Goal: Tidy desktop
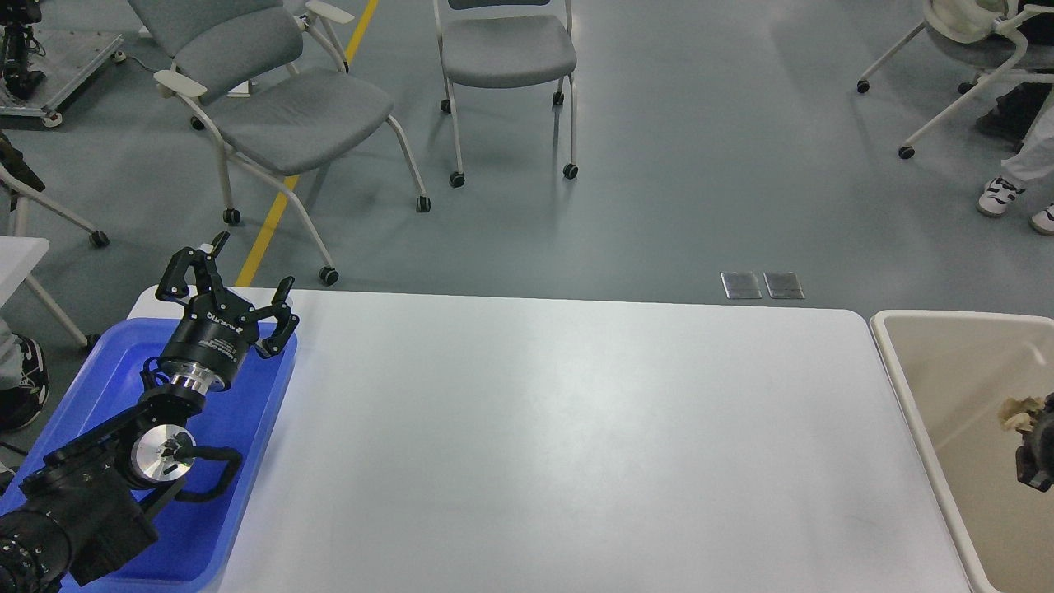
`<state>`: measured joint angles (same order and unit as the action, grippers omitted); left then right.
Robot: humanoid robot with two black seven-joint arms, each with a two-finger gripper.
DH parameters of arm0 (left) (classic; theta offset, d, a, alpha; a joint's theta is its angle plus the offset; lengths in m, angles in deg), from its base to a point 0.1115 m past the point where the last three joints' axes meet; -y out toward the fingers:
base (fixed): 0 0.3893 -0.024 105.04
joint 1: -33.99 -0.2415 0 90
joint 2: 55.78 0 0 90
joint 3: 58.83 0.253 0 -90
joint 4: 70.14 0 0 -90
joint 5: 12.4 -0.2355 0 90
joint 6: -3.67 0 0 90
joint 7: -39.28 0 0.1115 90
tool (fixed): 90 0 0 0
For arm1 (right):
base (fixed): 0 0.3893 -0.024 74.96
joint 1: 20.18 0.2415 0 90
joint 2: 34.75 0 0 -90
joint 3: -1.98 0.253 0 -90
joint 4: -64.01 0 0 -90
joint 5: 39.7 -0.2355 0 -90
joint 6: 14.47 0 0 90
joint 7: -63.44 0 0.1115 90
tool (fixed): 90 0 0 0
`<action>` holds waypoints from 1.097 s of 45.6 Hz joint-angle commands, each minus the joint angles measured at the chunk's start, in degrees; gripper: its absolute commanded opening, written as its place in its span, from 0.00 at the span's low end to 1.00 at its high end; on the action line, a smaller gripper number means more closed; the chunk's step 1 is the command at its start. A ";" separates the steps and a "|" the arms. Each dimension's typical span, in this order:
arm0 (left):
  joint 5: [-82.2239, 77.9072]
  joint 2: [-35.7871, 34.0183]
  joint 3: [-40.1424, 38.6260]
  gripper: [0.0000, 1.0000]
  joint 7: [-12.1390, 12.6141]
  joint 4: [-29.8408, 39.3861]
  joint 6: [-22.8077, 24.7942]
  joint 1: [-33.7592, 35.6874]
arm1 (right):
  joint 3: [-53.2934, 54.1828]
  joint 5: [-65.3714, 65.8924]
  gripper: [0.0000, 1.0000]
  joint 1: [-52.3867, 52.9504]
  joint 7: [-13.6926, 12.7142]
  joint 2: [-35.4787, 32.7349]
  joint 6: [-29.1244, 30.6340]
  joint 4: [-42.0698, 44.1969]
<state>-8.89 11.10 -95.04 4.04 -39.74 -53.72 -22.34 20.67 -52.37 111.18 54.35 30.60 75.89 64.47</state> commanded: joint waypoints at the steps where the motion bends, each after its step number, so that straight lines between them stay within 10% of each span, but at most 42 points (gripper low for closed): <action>1: 0.00 0.00 0.00 0.98 0.00 0.00 0.00 0.00 | 1.52 -0.08 0.00 -1.37 -0.15 2.33 -1.24 0.07; 9: 0.00 0.00 0.00 0.98 0.00 0.00 0.00 0.00 | 1.61 -0.08 0.00 -2.16 0.03 2.42 -1.33 0.07; 15: 0.00 0.00 0.00 0.98 0.00 0.00 0.00 0.00 | 1.61 -0.08 0.61 -2.34 0.29 2.42 -1.33 0.07; 25: 0.00 0.00 0.00 0.98 0.00 0.00 0.00 0.00 | 1.52 0.01 1.00 -2.34 0.47 2.24 -1.24 0.07; 50: 0.00 0.00 0.00 0.98 0.00 0.00 0.00 0.00 | 1.61 0.01 1.00 2.75 1.17 0.49 -0.45 -0.46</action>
<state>-8.89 11.10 -95.04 4.04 -39.73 -53.72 -22.34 21.60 -52.19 110.66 54.91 32.26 74.99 64.56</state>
